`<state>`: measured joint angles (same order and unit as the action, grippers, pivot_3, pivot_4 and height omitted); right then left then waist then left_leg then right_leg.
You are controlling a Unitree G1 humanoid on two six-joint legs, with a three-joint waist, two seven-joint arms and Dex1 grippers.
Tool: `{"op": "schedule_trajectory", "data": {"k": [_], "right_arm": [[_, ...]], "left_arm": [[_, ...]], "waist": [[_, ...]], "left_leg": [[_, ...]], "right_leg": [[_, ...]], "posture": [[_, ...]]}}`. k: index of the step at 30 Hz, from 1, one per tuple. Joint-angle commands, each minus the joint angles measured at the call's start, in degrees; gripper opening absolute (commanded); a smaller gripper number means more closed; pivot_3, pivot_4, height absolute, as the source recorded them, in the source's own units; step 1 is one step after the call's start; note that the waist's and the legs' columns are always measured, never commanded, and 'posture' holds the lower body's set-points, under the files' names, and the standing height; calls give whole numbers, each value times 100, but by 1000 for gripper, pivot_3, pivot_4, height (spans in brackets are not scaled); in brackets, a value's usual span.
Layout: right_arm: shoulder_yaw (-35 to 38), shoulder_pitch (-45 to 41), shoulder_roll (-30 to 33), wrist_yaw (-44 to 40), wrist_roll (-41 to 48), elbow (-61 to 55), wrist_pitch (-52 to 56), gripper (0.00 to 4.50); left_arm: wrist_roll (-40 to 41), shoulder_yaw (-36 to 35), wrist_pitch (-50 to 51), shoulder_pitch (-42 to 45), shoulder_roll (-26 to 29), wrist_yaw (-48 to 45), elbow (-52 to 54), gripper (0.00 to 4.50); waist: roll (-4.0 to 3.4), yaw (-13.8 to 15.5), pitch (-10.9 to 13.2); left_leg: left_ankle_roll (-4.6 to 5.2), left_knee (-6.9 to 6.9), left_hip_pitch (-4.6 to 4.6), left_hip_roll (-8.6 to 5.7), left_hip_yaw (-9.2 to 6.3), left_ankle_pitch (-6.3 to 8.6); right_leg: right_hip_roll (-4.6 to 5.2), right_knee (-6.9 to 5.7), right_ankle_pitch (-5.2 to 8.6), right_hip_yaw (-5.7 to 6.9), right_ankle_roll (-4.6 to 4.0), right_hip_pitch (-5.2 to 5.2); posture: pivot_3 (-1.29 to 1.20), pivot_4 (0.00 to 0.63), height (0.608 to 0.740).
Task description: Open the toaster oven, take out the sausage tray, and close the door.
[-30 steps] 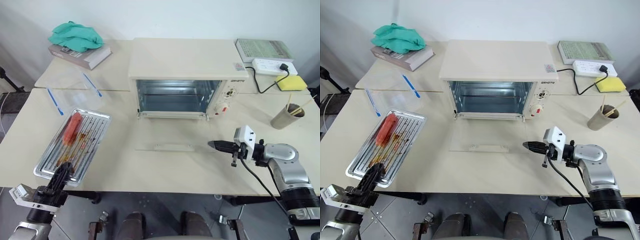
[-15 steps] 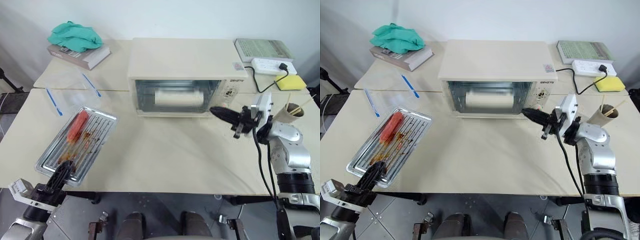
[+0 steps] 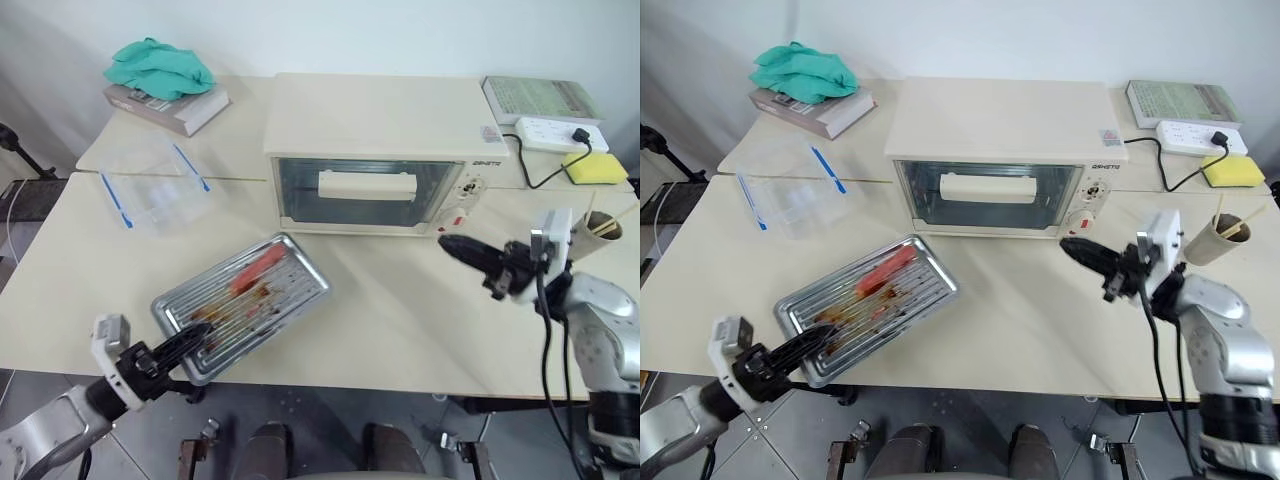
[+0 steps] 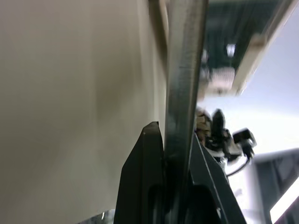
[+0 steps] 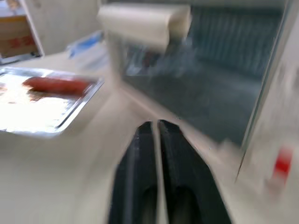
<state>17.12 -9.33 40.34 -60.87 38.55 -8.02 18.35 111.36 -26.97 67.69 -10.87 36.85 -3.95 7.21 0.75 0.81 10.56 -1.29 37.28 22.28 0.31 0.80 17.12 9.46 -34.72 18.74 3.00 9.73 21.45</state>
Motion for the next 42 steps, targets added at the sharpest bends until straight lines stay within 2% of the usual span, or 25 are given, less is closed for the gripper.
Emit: {"op": "schedule_trajectory", "data": {"k": [1,5,9,10,13,17,22,31,40,42], "right_arm": [[460,669,230,-294,-63,-555,-343,1581],[1031,1715,317,-488,-159,-733,-624,2930],[1261,2145,278,-429,-196,-916,-749,4271],[1369,2317,244,-401,-217,-1002,-780,4467],[1723,2940,128,-299,-144,-1344,-716,4467],[1910,3338,71,-153,-78,-1590,-665,4467],[2107,3779,-58,-57,28,-1891,-650,4467],[2134,4086,-176,89,146,-2194,-597,4467],[2057,4220,-224,40,177,-2264,-639,4467],[2014,4221,-216,-2,173,-2234,-650,4500]], "left_arm": [[164,531,118,508,146,-72,-263,0],[134,1461,321,1463,220,81,-841,0],[-24,1895,481,1929,257,22,-1244,0],[-179,2025,572,2111,221,-49,-1377,0],[-910,2422,693,2709,-20,-47,-1827,0],[-1503,2512,869,3088,-231,-237,-2136,0],[-2194,2535,1119,3492,-482,-343,-2436,0],[-3050,2389,1584,4072,-916,-484,-2422,0],[-3813,2327,1957,4282,-1285,-375,-2125,0],[-3988,2296,1907,4322,-1400,-386,-2102,647]], "waist": [[0,-21,0],[0,40,0],[0,13,0],[-2,28,-1],[-14,123,-8],[-47,235,-27],[-64,345,-36],[-77,393,-44],[-71,397,-40],[-68,389,-39]], "left_leg": [[0,-2,-4,2,6,0],[0,0,-8,3,10,0],[1,6,-12,2,19,0],[1,4,-13,4,19,-1],[-2,5,-16,1,15,-2],[7,18,-30,-12,10,-7],[-15,-9,-112,-13,-2,10],[-16,-8,-109,-16,-10,10],[-13,-8,-103,-19,-27,16],[-7,-9,-103,-19,-27,19]], "right_leg": [[0,0,0,-1,0,-1],[-3,-2,0,0,1,-2],[-3,-6,-2,-9,4,-4],[-3,-6,-2,-9,4,-3],[-3,-5,-2,-5,4,-2],[0,19,-9,-8,8,-35],[1,79,-32,5,-7,-134],[3,93,-39,12,-7,-145],[4,126,-42,37,0,-166],[4,132,-42,38,1,-168]], "posture": [[0,150,740],[0,150,740],[0,150,740],[0,150,740],[0,150,740],[0,150,740],[0,150,740],[0,150,740],[0,150,740],[0,150,740]]}}
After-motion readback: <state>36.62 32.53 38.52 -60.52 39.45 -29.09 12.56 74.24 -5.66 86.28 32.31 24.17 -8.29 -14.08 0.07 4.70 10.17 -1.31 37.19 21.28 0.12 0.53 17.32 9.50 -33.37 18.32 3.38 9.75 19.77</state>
